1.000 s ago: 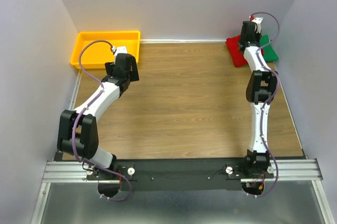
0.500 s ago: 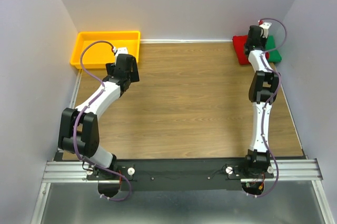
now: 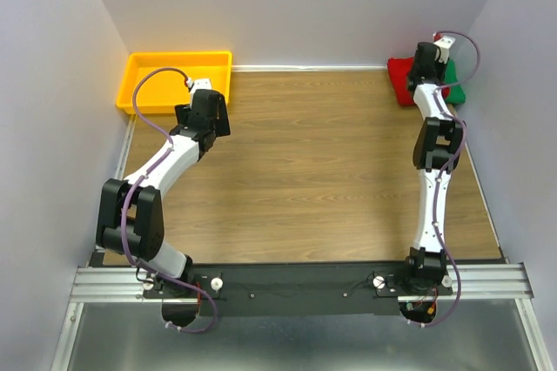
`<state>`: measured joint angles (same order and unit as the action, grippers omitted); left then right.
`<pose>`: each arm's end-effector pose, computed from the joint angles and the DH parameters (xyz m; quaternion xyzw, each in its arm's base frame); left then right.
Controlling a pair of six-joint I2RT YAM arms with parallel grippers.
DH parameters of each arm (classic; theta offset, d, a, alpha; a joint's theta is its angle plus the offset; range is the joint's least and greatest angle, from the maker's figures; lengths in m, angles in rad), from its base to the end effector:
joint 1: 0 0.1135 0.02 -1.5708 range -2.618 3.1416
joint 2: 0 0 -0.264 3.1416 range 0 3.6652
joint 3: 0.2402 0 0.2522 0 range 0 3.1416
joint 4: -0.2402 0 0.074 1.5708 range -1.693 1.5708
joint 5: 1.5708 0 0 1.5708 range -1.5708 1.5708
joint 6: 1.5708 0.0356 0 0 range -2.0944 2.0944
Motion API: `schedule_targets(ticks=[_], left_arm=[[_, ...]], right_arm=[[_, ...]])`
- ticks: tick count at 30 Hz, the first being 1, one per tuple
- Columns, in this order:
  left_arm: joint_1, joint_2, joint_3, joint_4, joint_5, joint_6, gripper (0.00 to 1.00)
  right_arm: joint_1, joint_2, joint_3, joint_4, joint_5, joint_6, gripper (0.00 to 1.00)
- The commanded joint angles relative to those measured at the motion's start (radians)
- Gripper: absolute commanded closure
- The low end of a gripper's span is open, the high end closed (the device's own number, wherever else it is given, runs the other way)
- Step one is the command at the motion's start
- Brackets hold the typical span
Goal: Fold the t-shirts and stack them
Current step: Neatly place the folded tshirt to the corner, then reset both grippers
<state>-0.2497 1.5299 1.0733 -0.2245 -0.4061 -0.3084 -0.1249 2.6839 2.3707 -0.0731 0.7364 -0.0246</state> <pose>0.3314 -0.0700 0.2559 -0.1127 0.8812 0.0589 0.4553 0.5937 -0.0986 0.1739 0.2395 0.7630 -0.3367 0.4971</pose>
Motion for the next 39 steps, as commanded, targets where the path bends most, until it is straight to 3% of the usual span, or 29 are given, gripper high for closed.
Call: schedule_targets(ticks=[1,5,10,15,16,18,21,23,28,29,33,39], left_arm=[[0.007,-0.004,0.028,-0.001,0.018,-0.009,0.07],[0.009,-0.016,0.027,-0.001,0.010,-0.009,0.07],[0.007,-0.059,0.024,0.001,0.018,-0.012,0.07],[0.010,-0.155,0.007,0.016,0.042,-0.014,0.07],[0.015,-0.177,0.002,0.022,0.050,-0.012,0.07],[0.020,-0.217,-0.012,0.036,0.061,-0.014,0.07],[0.024,-0.327,-0.058,0.079,0.088,-0.012,0.06],[0.024,-0.370,-0.073,0.089,0.098,-0.018,0.06],[0.024,-0.540,-0.099,0.031,0.156,-0.073,0.06],[0.024,-0.571,-0.107,0.024,0.165,-0.086,0.06],[0.024,-0.746,-0.168,0.017,0.200,-0.147,0.06],[0.024,-1.048,-0.295,0.054,0.277,-0.216,0.06]], right_arm=[[-0.036,0.001,0.010,0.064,0.060,0.020,0.63],[-0.036,-0.053,-0.022,0.064,0.084,0.020,0.48],[-0.033,-0.209,-0.137,0.064,0.080,0.058,0.37],[-0.004,-0.505,-0.411,0.059,0.018,0.120,0.29],[0.002,-0.556,-0.456,0.055,0.018,0.132,0.22],[0.008,-0.645,-0.555,-0.002,-0.014,0.166,0.21],[0.013,-0.913,-0.692,-0.092,-0.147,0.277,0.18],[0.011,-1.037,-0.773,-0.122,-0.216,0.304,0.00],[0.013,-1.458,-0.968,-0.260,-0.398,0.351,0.00],[0.013,-1.460,-0.991,-0.283,-0.419,0.351,0.00],[0.013,-1.845,-1.148,-0.349,-0.528,0.367,0.00],[0.080,-2.250,-1.352,-0.430,-0.461,0.417,0.00]])
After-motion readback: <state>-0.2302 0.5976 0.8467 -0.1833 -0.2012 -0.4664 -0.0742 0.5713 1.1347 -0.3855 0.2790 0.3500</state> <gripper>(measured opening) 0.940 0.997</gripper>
